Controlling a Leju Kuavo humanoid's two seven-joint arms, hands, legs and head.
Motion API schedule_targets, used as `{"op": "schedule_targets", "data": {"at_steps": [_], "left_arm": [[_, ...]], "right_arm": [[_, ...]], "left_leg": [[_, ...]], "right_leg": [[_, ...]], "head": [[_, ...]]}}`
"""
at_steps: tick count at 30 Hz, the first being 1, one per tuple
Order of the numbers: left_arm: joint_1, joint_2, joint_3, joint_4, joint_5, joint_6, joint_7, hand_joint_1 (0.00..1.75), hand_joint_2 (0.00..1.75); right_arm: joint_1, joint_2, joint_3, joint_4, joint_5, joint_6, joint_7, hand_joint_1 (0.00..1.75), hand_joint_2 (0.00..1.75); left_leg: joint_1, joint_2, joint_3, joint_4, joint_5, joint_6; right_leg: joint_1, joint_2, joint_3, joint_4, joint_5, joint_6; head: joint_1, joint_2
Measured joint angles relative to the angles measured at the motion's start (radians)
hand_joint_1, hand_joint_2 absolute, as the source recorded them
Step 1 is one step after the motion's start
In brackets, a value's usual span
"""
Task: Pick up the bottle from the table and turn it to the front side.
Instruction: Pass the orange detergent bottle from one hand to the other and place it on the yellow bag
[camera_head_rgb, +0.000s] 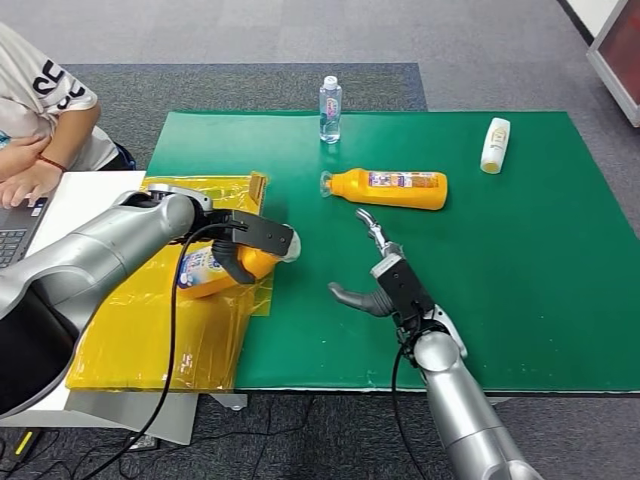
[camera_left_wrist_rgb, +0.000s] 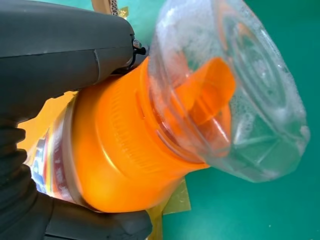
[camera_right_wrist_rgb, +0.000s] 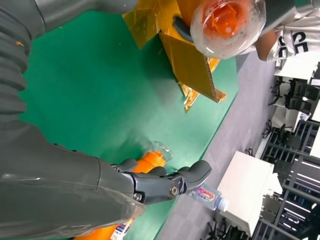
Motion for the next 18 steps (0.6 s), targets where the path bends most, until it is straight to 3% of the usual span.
{"op": "schedule_targets", "data": {"at_steps": [14,18], "left_arm": [[0.018,0.000,-0.036,0.007,-0.028,0.084,0.016,0.00,1.75],[0.028,-0.001,-0.040,0.007,-0.030,0.168,-0.003,0.00,1.75]], "right_arm": [[-0.002,0.000,0.002,0.034,-0.006,-0.007,-0.004,0.00,1.75],[0.000,0.000,0.002,0.036,-0.008,-0.021,-0.005,0.00,1.75]], "left_leg": [[0.000,0.000,0.000,0.000,0.000,0.000],[0.000,0.000,0.000,0.000,0.000,0.000]], "right_leg": [[0.000,0.000,0.000,0.000,0.000,0.000],[0.000,0.000,0.000,0.000,0.000,0.000]], "head": [[0.000,0.000],[0.000,0.000]]}}
